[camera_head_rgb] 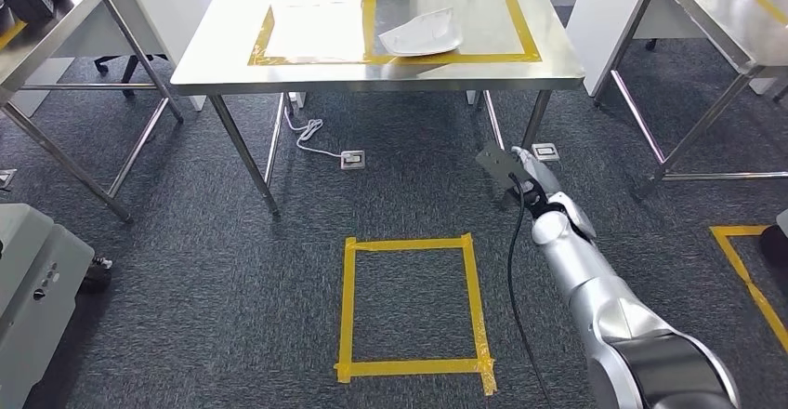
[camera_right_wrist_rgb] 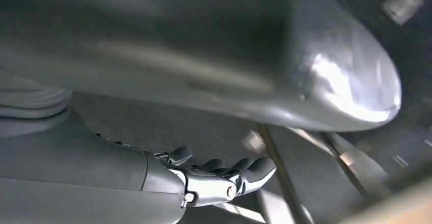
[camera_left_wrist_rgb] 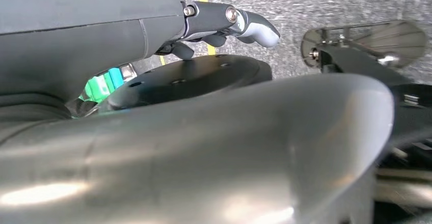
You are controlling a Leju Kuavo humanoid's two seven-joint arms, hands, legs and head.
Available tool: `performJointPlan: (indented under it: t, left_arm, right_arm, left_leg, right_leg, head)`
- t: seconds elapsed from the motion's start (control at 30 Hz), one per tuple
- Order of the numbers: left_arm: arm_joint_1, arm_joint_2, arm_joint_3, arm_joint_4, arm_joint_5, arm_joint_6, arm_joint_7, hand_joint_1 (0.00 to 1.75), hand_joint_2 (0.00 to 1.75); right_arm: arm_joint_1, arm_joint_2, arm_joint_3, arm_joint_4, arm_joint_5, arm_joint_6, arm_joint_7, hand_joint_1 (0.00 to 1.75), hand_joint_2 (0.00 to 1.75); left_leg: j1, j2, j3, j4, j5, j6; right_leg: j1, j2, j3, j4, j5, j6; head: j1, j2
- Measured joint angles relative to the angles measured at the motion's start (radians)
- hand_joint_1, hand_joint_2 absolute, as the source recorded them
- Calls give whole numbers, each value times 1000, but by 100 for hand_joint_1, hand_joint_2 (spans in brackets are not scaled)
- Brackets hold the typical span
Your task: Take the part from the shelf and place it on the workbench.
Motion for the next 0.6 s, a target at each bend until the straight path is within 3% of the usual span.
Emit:
performJointPlan:
  t: [0.07, 0.13, 0.2, 0.23, 0.3, 0.37, 0.4, 0.43, 0.47, 0.5, 0.57, 0.6]
  left_arm:
    - [-2, 0, -3, 0, 0, 0, 0, 0, 0]
    - [0, -2, -5, 0, 0, 0, 0, 0, 0]
    - [4, -3, -8, 0, 0, 0, 0, 0, 0]
    - [5, -4, -10, 0, 0, 0, 0, 0, 0]
    - [7, -5, -13, 0, 0, 0, 0, 0, 0]
    - [11, -5, -15, 0, 0, 0, 1, 0, 0]
    - [14, -6, -17, 0, -1, 0, 2, 0, 0]
    - [16, -6, -19, 1, -1, 0, 3, 0, 0]
    - [18, -6, -21, 1, -1, 0, 3, 0, 0]
    - [18, -6, -22, 1, -1, 0, 3, 0, 0]
    - [18, -6, -23, 1, 1, 0, 3, 0, 0]
    - [18, -6, -23, 1, 1, 0, 3, 0, 0]
  right_arm:
    - [57, 4, -24, 20, -35, 1, 38, 0, 0]
    - [121, 11, -57, 45, -77, -10, 75, 0, 0]
    - [190, 18, -94, 71, -117, -24, 107, 0, 0]
    - [226, 20, -112, 82, -135, -31, 123, 0, 0]
    - [290, 22, -149, 100, -167, -46, 156, 0, 0]
    - [349, 23, -186, 116, -193, -57, 189, 0, 0]
    - [376, 25, -203, 125, -207, -59, 210, 0, 0]
    - [403, 26, -219, 133, -225, -57, 236, 0, 0]
    - [430, 28, -235, 141, -246, -54, 266, 0, 0]
    - [455, 30, -252, 147, -268, -50, 292, 0, 0]
    - [502, 37, -291, 157, -303, -46, 332, 0, 87]
    - [523, 42, -310, 161, -315, -46, 351, 0, 131]
  left_leg:
    - [-3, -4, 95, -131, -2, 12]
    - [-8, -9, 126, -190, -19, 29]
    - [-8, -10, 114, -195, -2, 47]
    - [-7, -9, 106, -197, 9, 57]
    - [-5, -7, 83, -199, 35, 70]
    - [-7, -6, 48, -197, 60, 74]
    - [-8, -6, 31, -195, 71, 74]
    - [-8, -5, 13, -192, 82, 72]
    - [-8, -4, -3, -188, 91, 71]
    - [-8, -3, -17, -185, 99, 68]
    - [-10, -2, -36, -180, 115, 59]
    - [-11, -1, -38, -180, 122, 53]
  right_leg:
    - [2, -3, -17, 3, 17, 11]
    - [3, -6, -19, 1, 33, 25]
    - [0, -6, -20, -3, 40, 39]
    - [-2, -5, -28, 8, 20, 45]
    - [-5, 0, -56, 89, -75, 54]
    - [-5, 2, -86, 223, -170, 60]
    - [-5, 3, -87, 272, -183, 61]
    - [-5, 3, -73, 291, -173, 61]
    - [-5, 3, -41, 274, -150, 59]
    - [-5, 3, 9, 224, -127, 57]
    - [-1, 3, 115, 83, -132, 46]
    - [2, 4, 148, 32, -143, 39]
  head:
    - [1, 0]
    - [2, 0]
    - [2, 0]
    - [2, 0]
    - [3, 0]
    - [3, 0]
    - [3, 0]
    - [3, 0]
    - [3, 0]
    - [3, 0]
    - [2, 0]
    - [2, 0]
